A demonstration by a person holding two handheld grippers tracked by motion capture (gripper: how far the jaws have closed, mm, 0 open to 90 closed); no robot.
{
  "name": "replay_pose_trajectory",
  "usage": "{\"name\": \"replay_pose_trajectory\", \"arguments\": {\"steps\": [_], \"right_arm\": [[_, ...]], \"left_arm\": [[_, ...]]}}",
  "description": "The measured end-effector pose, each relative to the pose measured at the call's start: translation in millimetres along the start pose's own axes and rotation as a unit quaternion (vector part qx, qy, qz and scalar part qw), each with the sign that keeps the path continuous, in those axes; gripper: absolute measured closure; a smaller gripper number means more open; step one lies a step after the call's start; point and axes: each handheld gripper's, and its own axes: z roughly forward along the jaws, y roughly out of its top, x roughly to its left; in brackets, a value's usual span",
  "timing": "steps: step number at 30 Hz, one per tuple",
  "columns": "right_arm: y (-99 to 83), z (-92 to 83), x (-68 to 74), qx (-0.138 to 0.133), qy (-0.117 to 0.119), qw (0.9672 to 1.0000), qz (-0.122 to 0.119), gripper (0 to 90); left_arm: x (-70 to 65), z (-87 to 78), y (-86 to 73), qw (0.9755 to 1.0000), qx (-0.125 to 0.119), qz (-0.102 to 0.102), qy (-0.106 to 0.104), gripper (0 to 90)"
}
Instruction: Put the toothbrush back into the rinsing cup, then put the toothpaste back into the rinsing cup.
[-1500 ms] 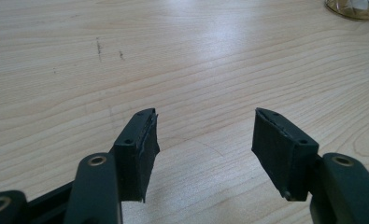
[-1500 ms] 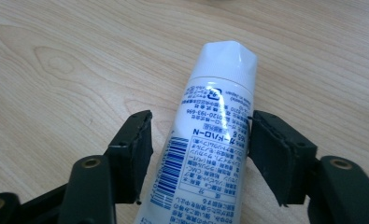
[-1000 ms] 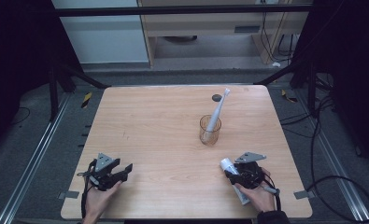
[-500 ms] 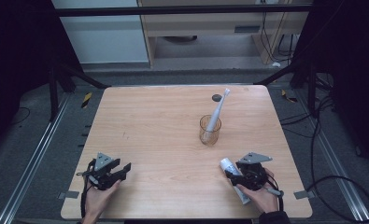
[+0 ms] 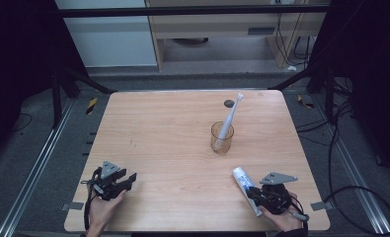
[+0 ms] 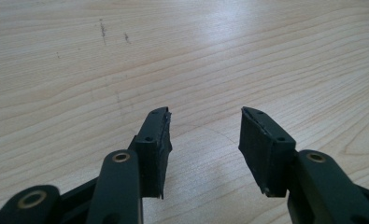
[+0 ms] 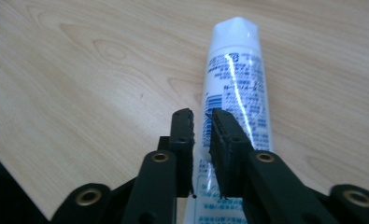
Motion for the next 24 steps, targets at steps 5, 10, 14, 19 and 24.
{"name": "replay_pose_trajectory", "arguments": {"steps": [5, 10, 14, 19, 24], "right_arm": [[-2.1, 1.7, 4.3, 0.013, 0.011, 0.9999, 0.001, 87.4], [-4.0, 5.6, 6.3, 0.03, 0.017, 0.9994, 0.001, 89.7], [-5.0, 9.1, 6.2, 0.047, 0.007, 0.9989, 0.0, 89.7], [-5.4, 7.1, 2.9, 0.043, 0.01, 0.999, 0.008, 89.9], [-6.2, 5.3, -0.9, 0.051, -0.006, 0.9986, 0.011, 89.9]], "left_arm": [[-0.5, -0.2, 0.4, 1.0, -0.002, 0.004, 0.002, 51.0], [-0.7, -0.2, 0.8, 1.0, -0.003, 0.005, 0.003, 50.0], [0.0, -0.7, 1.3, 1.0, -0.006, -0.001, 0.002, 49.7], [-1.0, -1.4, 1.6, 1.0, -0.005, 0.001, 0.003, 49.8], [-1.6, -0.4, 2.1, 1.0, -0.004, 0.005, 0.004, 49.8]]}}
